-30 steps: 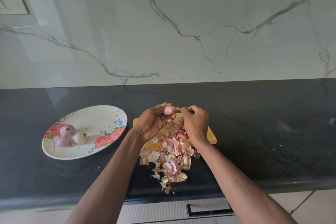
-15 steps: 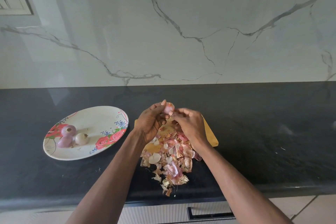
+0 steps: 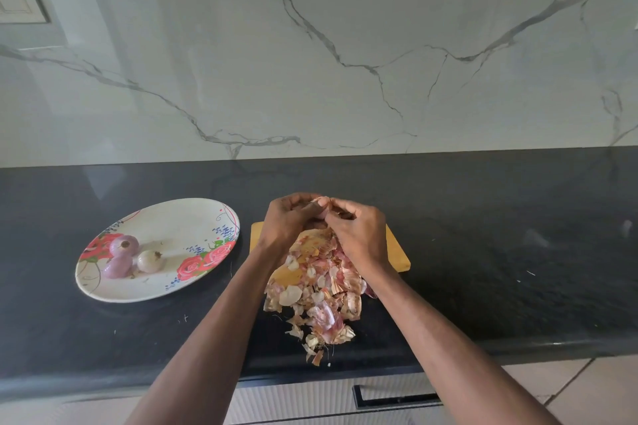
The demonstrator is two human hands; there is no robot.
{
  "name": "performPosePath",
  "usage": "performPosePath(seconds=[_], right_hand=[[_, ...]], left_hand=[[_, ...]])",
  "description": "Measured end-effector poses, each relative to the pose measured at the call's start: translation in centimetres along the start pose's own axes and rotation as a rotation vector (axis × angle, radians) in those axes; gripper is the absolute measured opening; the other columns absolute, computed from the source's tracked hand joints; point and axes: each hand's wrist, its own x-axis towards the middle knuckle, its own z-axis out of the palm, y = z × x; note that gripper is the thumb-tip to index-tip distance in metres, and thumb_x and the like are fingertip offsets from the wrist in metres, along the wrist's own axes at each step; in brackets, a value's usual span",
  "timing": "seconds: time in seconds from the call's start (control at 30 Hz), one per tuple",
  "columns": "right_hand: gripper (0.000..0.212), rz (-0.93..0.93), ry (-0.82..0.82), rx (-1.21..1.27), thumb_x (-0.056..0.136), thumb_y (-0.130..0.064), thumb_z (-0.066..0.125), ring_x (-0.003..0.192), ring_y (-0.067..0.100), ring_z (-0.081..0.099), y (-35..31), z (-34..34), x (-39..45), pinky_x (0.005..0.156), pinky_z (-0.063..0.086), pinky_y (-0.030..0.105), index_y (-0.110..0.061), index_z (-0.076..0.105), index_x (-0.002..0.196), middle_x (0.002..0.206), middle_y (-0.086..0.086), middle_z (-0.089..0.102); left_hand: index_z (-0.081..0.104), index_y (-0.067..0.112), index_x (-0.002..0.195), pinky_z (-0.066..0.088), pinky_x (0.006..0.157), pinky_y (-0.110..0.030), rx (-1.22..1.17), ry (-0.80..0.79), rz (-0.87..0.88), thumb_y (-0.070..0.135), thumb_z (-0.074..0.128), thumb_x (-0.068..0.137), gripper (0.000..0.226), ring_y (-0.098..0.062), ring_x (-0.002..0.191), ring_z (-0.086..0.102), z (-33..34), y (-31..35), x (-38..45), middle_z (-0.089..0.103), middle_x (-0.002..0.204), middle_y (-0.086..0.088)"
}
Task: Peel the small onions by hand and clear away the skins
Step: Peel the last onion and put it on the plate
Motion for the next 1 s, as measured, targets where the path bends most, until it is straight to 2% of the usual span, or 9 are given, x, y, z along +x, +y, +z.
performPosePath(seconds=[0.07,0.13,0.3,0.53,0.67,0.73,0.87,0.93,1.0], right_hand=[[0.033,0.011,0.013,-0.026,0.085,-0.029,0.08,0.091,0.003,0.072,0.1,0.1,0.0,0.077,0.061,0.023,-0.011,0.077,0.113,0.103,-0.002,0.078],[0.024,-0.01,0.034,-0.026,0.086,-0.026,0.08,0.081,0.002,0.072,0.0,0.1,-0.1,0.07,0.061,0.029,-0.011,0.08,0.104,0.092,-0.004,0.078],[0.008,-0.086,0.077,-0.053,0.087,-0.019,0.079,0.066,0.012,0.07,0.2,0.3,-0.4,0.059,0.058,0.042,-0.011,0.08,0.088,0.074,-0.005,0.075],[0.02,-0.185,0.117,-0.167,0.089,-0.021,0.074,0.052,0.019,0.062,1.0,0.6,-0.3,0.045,0.049,0.041,-0.007,0.075,0.074,0.062,0.001,0.069],[0.013,-0.167,0.136,-0.163,0.083,-0.015,0.082,0.056,0.011,0.064,0.5,0.1,-0.3,0.048,0.052,0.032,-0.005,0.075,0.078,0.068,-0.001,0.071],[0.011,-0.114,0.086,-0.114,0.083,-0.015,0.082,0.06,0.01,0.065,0.3,-0.1,-0.2,0.052,0.054,0.031,-0.006,0.076,0.08,0.071,-0.003,0.072],[0.007,0.117,0.064,0.081,0.09,-0.013,0.071,0.077,0.008,0.07,0.0,-0.7,0.6,0.078,0.06,0.039,-0.011,0.079,0.089,0.081,-0.006,0.075],[0.011,0.155,0.028,0.156,0.092,-0.02,0.071,0.08,0.008,0.072,-0.5,-1.1,0.6,0.082,0.06,0.04,-0.015,0.08,0.089,0.081,-0.005,0.076],[0.013,0.166,-0.076,0.199,0.09,-0.028,0.074,0.083,0.011,0.074,-1.0,-1.2,0.5,0.084,0.059,0.042,-0.021,0.081,0.081,0.081,-0.006,0.077]], left_hand=[[0.073,0.0,0.098,0.059,0.072,-0.026,-0.041,0.001,-0.027,0.013,0.07,0.093,0.015,-0.022,0.08,0.073,0.3,0.1,-0.2,0.075,0.089,-0.015],[0.072,-0.004,0.099,0.059,0.072,-0.026,-0.062,0.001,-0.035,0.014,0.069,0.093,0.019,-0.022,0.08,0.073,0.4,0.1,-0.1,0.075,0.09,-0.017],[0.074,-0.003,0.099,0.059,0.073,-0.026,-0.081,-0.029,-0.018,0.01,0.065,0.095,0.016,-0.022,0.083,0.074,0.6,0.0,-0.2,0.076,0.094,-0.018],[0.075,0.002,0.098,0.06,0.073,-0.026,-0.05,-0.035,-0.006,0.009,0.064,0.096,0.014,-0.022,0.082,0.073,0.8,-0.2,-0.3,0.076,0.094,-0.016],[0.072,-0.007,0.102,0.062,0.076,-0.031,-0.056,-0.057,-0.017,0.011,0.063,0.096,0.021,-0.026,0.081,0.069,0.8,-0.4,-0.3,0.071,0.096,-0.025],[0.071,-0.007,0.103,0.061,0.076,-0.032,-0.072,-0.067,-0.045,0.012,0.064,0.095,0.022,-0.026,0.078,0.069,0.5,-0.4,-0.1,0.071,0.095,-0.024],[0.066,-0.003,0.094,0.061,0.067,-0.027,-0.188,-0.043,-0.111,0.012,0.062,0.097,0.016,-0.021,0.071,0.068,0.1,0.1,0.2,0.071,0.086,-0.015],[0.065,0.0,0.089,0.06,0.062,-0.024,-0.221,-0.031,-0.126,0.011,0.06,0.098,0.016,-0.019,0.067,0.068,0.0,0.4,0.1,0.071,0.081,-0.012],[0.066,0.001,0.086,0.058,0.06,-0.023,-0.197,-0.029,-0.111,0.01,0.06,0.098,0.016,-0.019,0.066,0.067,0.0,0.4,-0.1,0.072,0.078,-0.01]])
